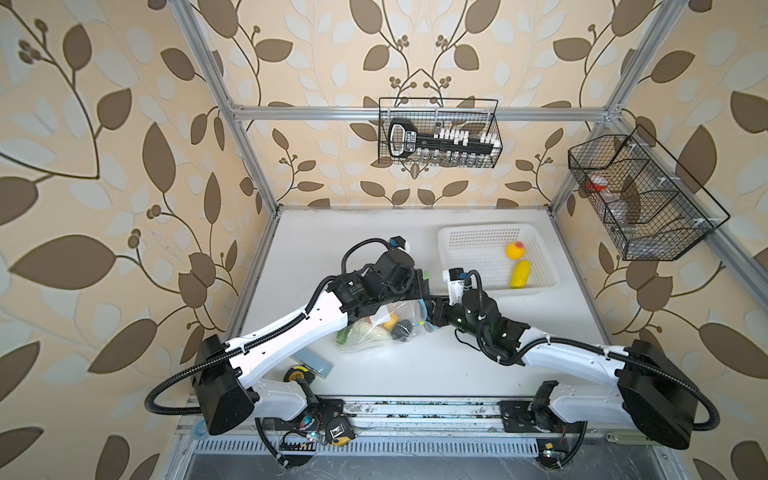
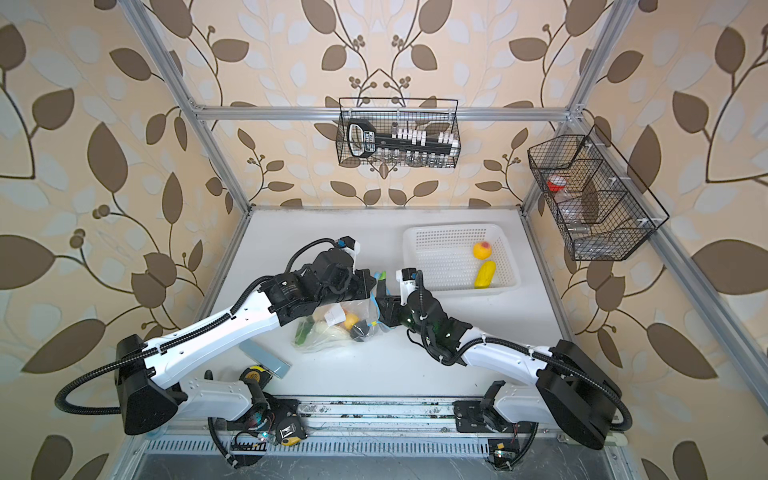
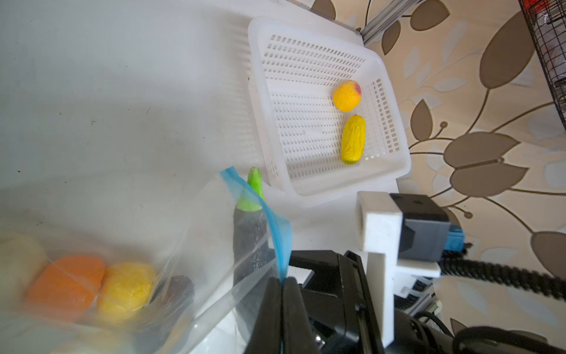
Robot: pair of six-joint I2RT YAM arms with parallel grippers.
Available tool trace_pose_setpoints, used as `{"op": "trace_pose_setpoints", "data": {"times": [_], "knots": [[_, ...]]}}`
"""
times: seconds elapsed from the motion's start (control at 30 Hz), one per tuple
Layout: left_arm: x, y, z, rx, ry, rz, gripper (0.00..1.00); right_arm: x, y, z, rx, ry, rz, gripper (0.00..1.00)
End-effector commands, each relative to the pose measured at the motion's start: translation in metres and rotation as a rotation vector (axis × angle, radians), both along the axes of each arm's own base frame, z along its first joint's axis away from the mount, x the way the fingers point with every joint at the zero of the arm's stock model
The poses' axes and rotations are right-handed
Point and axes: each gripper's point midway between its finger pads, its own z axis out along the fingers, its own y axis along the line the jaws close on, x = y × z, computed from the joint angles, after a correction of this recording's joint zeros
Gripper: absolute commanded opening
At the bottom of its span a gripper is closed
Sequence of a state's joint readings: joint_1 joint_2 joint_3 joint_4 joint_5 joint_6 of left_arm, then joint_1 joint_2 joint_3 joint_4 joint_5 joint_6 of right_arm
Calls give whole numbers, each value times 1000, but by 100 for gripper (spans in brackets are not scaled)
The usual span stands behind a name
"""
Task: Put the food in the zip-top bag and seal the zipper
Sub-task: 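Lower the eggplant into the bag and open the right gripper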
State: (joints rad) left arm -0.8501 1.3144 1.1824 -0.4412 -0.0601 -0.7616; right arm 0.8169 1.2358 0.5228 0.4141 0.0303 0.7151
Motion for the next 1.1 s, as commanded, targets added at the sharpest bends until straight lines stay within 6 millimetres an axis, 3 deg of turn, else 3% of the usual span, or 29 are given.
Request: {"op": "trace_pose_setpoints", "data": {"times": [0.0,0.73,0.93,1.07], "knots": [[2,0,24,-58,-58,10,0,-3,-3,6,1,-44,11,28],[6,-9,23,-71,-44,2,0,-18,10,-17,7,66,94,28],[6,-8,23,-68,-46,4,0,-16,3,-10,-1,49,68,28],[6,-9,20,-67,-40,0,0,-5,-9,12,30,-14,-13,29]]}}
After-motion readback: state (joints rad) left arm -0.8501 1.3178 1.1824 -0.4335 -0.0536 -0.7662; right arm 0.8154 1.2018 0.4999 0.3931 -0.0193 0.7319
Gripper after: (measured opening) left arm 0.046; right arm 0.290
